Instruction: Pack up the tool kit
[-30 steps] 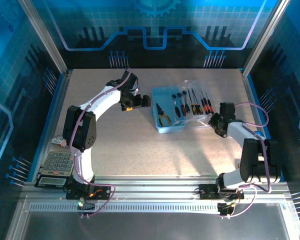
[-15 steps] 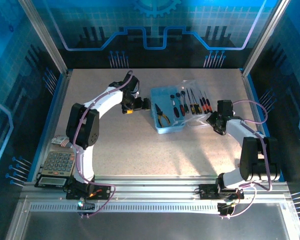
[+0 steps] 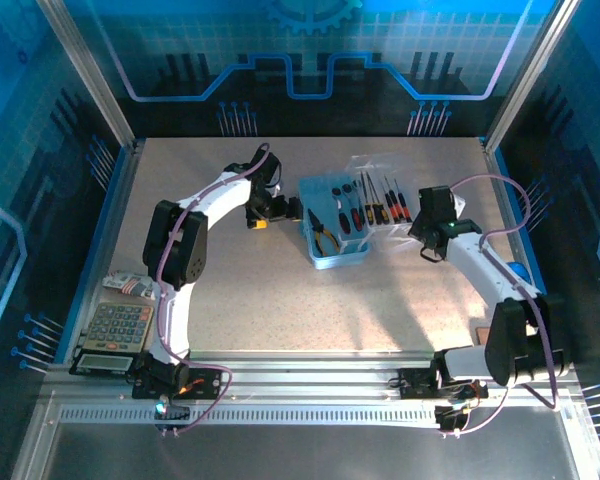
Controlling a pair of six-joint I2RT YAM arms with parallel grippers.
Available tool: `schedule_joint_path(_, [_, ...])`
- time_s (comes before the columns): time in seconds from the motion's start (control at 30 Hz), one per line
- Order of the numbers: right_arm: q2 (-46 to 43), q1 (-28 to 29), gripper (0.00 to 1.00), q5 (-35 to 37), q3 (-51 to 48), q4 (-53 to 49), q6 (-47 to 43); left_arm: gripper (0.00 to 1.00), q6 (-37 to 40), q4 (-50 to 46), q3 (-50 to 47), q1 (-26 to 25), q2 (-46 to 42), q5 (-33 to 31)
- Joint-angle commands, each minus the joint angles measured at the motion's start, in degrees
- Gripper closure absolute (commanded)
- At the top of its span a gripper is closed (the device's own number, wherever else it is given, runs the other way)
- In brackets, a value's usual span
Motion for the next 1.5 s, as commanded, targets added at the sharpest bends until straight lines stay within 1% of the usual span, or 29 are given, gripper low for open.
schedule_joint_path(0.0, [-3.34, 4.45, 1.0, 1.0, 4.06, -1.17, -4.1, 0.01, 0.08, 0.5, 1.86, -0.22, 2.6, 1.64])
schedule_joint_path(0.2, [-5.22, 10.42, 1.0, 3.99, 7.48, -4.66, -5.4, 0.01, -0.27, 1.05, 1.51, -0.22, 2.93, 2.17])
schedule_joint_path(0.43, [-5.29, 17.79, 1.0, 6.82, 10.84, -7.53, -5.2, 0.01, -0.47, 1.62, 0.94, -0.22, 2.47, 2.75])
schedule_joint_path(0.8, [-3.64, 31.95, 1.0, 13.5, 14.59, -10.08, -1.86, 0.01, -0.44, 2.53, -0.41, -0.2, 1.23, 3.37])
schedule_joint_path(1.03, [-0.96, 39.55, 1.0, 16.46, 18.54, -12.15, -1.2, 0.01, -0.51, 3.34, -1.73, -0.22, 0.23, 3.5])
schedule_joint_path(1.2, [1.0, 42.35, 1.0, 16.92, 20.77, -13.21, -0.5, 0.01, -0.74, 4.03, -2.9, -0.22, -0.6, 3.6])
schedule_joint_path(1.47, [1.32, 42.39, 1.0, 16.54, 22.21, -13.43, -1.82, 0.01, -0.48, 4.12, -4.2, 0.2, -1.76, 3.5])
